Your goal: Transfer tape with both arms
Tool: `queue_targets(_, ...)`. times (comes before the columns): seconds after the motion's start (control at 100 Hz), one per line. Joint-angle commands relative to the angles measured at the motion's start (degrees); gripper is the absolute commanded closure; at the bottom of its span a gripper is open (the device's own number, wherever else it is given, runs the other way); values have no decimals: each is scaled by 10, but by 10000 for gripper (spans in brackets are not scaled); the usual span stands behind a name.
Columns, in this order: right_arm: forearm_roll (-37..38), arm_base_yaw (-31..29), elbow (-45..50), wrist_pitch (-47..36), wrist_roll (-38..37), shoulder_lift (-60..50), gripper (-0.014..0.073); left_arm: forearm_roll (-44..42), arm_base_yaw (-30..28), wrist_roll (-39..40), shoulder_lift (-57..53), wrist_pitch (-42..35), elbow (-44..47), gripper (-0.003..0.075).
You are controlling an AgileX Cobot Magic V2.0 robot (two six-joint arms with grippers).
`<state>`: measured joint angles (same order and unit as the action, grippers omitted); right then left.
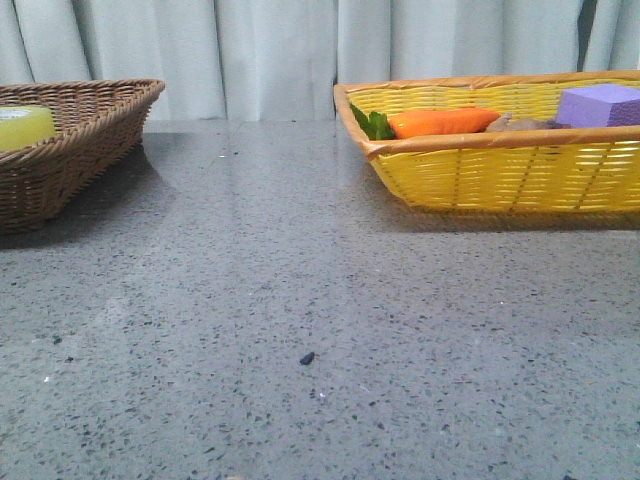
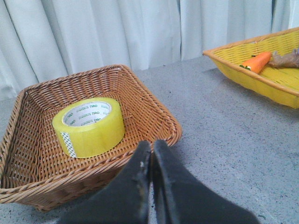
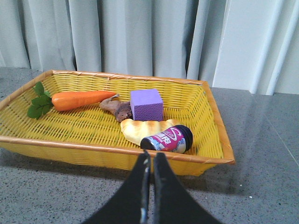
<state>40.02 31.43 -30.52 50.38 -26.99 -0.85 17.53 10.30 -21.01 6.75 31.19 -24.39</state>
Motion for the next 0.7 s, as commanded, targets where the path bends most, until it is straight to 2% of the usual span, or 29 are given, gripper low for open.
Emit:
queue_targets(0.0, 25, -4, -11, -31, 0, -3, 660, 12, 4, 0, 6, -45, -14, 741)
queue_targets(0.69, 25, -4, -11, -31, 0, -3, 660, -2, 3, 7, 6, -50, -11, 741)
